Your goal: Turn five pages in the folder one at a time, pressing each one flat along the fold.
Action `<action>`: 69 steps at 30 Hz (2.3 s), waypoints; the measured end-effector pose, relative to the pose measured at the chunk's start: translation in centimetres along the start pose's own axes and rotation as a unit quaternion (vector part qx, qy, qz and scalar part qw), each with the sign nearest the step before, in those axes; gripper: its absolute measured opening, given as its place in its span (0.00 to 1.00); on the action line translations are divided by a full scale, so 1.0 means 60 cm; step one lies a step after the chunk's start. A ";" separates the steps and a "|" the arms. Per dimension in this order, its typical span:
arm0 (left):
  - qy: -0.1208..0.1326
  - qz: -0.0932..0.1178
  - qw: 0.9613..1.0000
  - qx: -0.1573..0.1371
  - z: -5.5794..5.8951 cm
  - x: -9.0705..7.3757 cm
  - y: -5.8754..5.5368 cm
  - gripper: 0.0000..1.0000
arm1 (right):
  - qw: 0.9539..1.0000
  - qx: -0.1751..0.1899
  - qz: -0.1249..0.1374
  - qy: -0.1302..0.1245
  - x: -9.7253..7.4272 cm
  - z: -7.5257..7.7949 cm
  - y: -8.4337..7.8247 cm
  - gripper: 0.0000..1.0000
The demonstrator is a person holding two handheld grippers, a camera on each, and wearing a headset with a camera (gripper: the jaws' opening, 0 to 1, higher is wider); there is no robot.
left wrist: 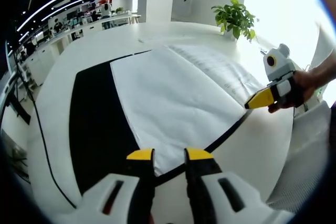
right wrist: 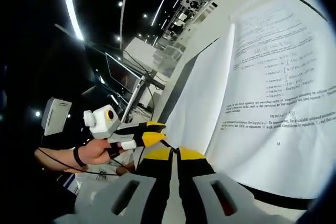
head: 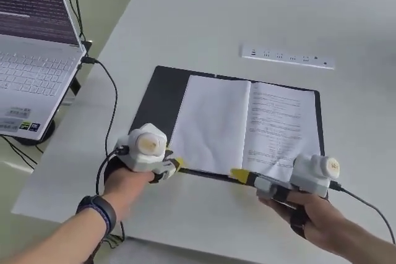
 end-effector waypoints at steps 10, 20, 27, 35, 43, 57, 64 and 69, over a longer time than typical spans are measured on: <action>-0.006 0.012 1.000 0.003 0.019 -0.022 0.012 0.29 | 0.997 -0.026 0.054 -0.043 -0.046 0.005 0.027 0.19; -0.006 0.037 0.999 0.007 0.035 -0.045 0.034 0.35 | 0.989 -0.091 0.067 -0.100 -0.111 0.004 0.046 0.33; -0.005 0.049 0.999 0.011 0.045 -0.064 0.042 0.39 | 0.980 -0.142 0.068 -0.126 -0.154 -0.004 0.056 0.42; 0.000 0.071 0.997 0.011 0.048 -0.094 0.058 0.43 | 0.970 -0.168 0.088 -0.149 -0.202 -0.014 0.068 0.49; -0.001 0.087 0.996 0.021 0.050 -0.126 0.076 0.50 | 0.964 -0.188 0.090 -0.167 -0.236 -0.021 0.067 0.58; -0.006 0.118 0.993 0.007 0.059 -0.184 0.072 0.66 | 0.950 -0.202 0.127 -0.203 -0.303 -0.047 0.059 0.68; -0.005 0.117 0.993 -0.004 0.073 -0.194 0.053 0.71 | 0.947 -0.201 0.121 -0.220 -0.315 -0.053 0.027 0.72; -0.004 0.119 0.993 -0.008 0.076 -0.196 0.050 0.74 | 0.946 -0.205 0.109 -0.226 -0.318 -0.050 0.013 0.73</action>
Point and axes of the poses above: the centre of the closed fingertips' face, and the gripper's own axes: x roughly forward along the fingers, z roughly to its right, y roughly out of its top, the point moved 10 cm from there along -x, roughly backward along the fingers, and after that the axes turned 5 degrees about -y, right-handed, at the moved point
